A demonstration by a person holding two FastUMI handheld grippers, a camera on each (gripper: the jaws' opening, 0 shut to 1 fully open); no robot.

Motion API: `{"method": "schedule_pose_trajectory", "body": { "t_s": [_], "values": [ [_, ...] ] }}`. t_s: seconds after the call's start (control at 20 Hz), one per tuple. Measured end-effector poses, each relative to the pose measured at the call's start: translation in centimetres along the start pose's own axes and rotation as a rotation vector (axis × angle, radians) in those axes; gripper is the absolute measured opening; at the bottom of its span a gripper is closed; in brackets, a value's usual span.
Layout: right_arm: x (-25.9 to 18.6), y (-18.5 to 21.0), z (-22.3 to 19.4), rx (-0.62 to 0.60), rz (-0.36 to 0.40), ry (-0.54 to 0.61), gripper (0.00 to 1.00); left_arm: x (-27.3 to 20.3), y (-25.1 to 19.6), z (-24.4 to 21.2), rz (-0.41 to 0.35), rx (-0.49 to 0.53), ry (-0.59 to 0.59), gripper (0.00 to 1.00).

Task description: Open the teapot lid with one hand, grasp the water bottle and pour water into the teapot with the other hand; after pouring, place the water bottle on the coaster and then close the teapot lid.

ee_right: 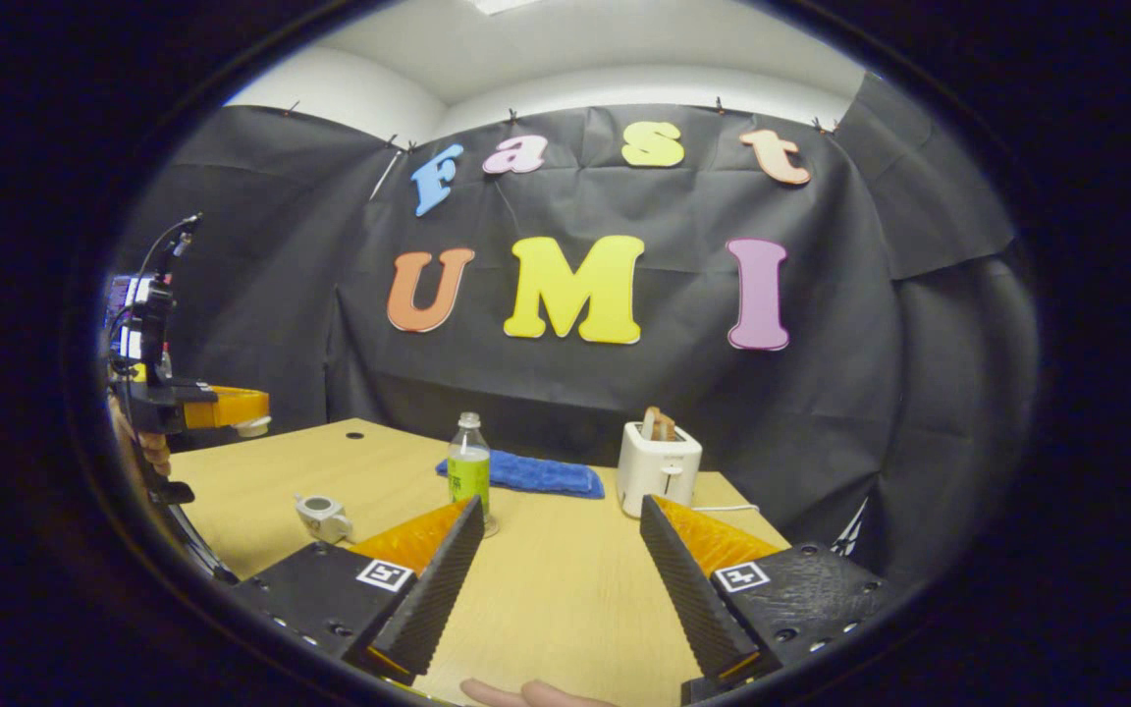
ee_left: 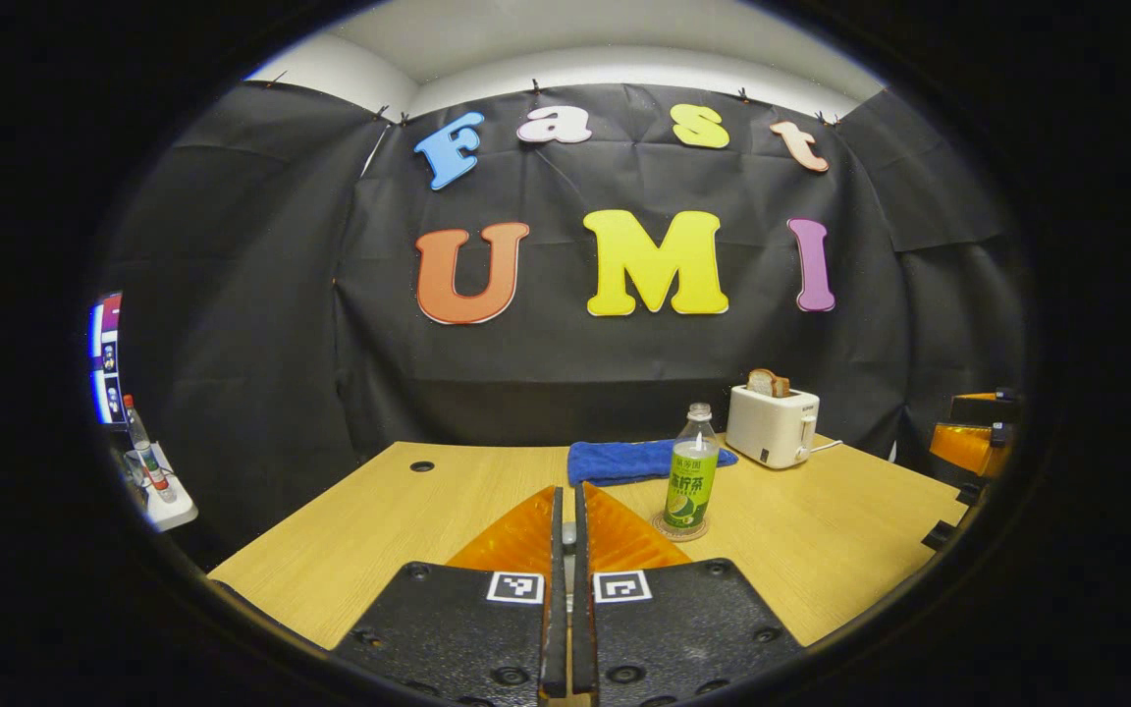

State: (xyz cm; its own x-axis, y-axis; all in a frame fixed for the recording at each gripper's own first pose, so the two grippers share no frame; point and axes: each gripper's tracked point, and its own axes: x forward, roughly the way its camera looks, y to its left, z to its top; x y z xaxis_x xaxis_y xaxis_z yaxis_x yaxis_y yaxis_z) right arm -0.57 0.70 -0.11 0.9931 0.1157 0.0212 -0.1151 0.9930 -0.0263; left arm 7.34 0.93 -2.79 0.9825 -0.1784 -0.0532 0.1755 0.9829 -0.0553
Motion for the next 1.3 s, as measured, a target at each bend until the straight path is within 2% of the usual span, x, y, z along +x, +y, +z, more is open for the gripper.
{"method": "schedule_pose_trajectory", "body": {
  "t_s": [0.25, 0.4, 0.55, 0.65, 1.0, 1.1, 1.2, 1.3],
  "values": [
    [0.9, -2.6, -1.2, 0.036, -0.024, 0.028, 0.95, 3.3, -0.3, -2.6, 0.04, 0.035, 0.021, 0.05],
    [2.0, -4.7, -2.5, 0.074, -0.072, 0.077, 0.95, 4.6, -0.7, -5.3, 0.033, 0.025, 0.055, 0.05],
    [2.7, -5.7, -3.4, 0.133, -0.085, 0.114, 0.98, 5.7, -0.7, -7.3, 0.033, -0.006, 0.091, 0.05],
    [3.0, -6.2, -3.7, 0.127, -0.098, 0.119, 0.95, 6.2, -0.7, -8.2, 0.033, -0.013, 0.106, 0.05],
    [2.8, -5.4, -3.4, 0.099, -0.074, 0.107, 0.95, 7.2, -0.5, -12.4, 0.052, -0.016, 0.172, 0.06],
    [2.7, -5.2, -3.4, 0.099, -0.068, 0.109, 0.95, 7.4, 0.1, -12.6, 0.085, -0.007, 0.153, 0.06],
    [2.7, -5.2, -3.4, 0.098, -0.067, 0.109, 0.97, 7.3, -0.4, -13.2, 0.085, -0.012, 0.165, 0.07],
    [2.8, -5.1, -3.5, 0.097, -0.062, 0.111, 0.97, 7.2, -0.3, -13.2, 0.103, 0.027, 0.15, 0.08]
  ]
}}
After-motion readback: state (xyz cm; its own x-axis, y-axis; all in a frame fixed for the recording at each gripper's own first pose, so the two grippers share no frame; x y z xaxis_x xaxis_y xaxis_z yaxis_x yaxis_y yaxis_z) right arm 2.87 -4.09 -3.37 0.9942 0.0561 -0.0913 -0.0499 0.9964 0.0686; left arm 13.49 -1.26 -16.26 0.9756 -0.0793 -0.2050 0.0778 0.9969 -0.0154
